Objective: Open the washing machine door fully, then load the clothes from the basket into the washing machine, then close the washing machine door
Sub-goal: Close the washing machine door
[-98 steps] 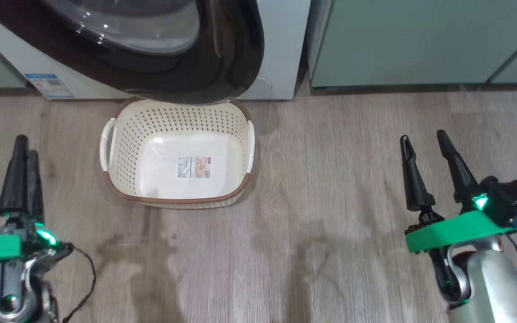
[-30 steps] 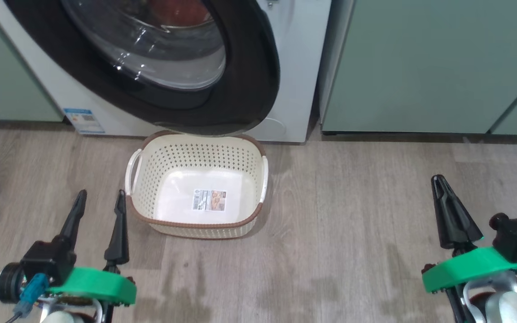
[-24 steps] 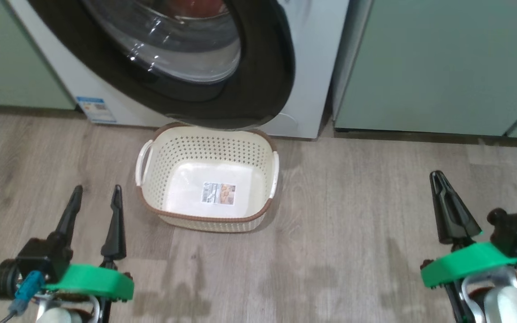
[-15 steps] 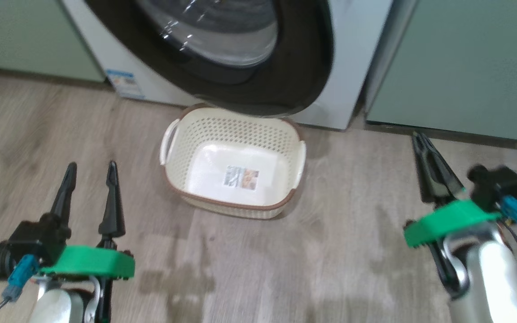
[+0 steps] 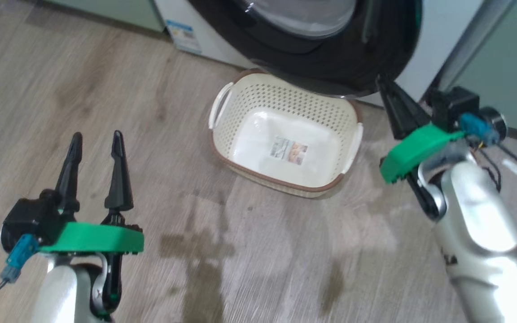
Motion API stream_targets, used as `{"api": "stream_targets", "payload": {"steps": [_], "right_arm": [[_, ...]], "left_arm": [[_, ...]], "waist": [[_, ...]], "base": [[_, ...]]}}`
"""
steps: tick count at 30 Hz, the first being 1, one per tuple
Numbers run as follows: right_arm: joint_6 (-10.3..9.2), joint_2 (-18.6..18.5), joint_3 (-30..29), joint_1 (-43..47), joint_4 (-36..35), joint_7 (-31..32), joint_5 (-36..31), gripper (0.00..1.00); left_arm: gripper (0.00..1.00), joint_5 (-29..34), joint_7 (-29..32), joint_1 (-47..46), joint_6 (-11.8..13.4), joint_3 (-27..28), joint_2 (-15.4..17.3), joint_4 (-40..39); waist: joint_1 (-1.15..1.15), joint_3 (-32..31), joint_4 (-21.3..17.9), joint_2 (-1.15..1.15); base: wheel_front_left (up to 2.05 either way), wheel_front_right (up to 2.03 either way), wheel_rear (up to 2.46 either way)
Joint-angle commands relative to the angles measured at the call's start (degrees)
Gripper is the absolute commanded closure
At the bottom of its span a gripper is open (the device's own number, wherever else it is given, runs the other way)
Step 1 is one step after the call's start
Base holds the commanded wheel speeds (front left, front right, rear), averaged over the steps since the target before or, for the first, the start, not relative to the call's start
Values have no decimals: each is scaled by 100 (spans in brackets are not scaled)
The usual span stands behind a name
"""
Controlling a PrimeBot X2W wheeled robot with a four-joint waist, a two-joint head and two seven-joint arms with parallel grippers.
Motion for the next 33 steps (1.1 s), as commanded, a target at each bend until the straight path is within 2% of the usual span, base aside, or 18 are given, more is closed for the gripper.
{"api": "stream_targets", "payload": {"steps": [1, 13, 22, 33], "right_arm": [[0, -10, 116, -313, -28, -94, 37, 100], [0, -128, 59, -1366, 1463, -514, -28, 100], [0, -196, 38, -1802, 1984, -690, -37, 100], [0, -496, -276, -2884, 2578, -693, -296, 100]], "left_arm": [[0, 41, -54, -250, -37, 248, 31, -163], [0, 69, -54, -452, -178, 294, -72, -86], [0, -17, -54, -507, -157, 225, -76, -132], [0, -260, -54, -780, -99, 32, -77, -227]], "waist": [[-1, 141, 149, 0], [-1, 331, 376, 0], [-1, 420, 396, 0], [-1, 960, 515, 0]], "base": [[0, 0, 0], [0, 0, 0], [0, 0, 0], [0, 0, 0]]}}
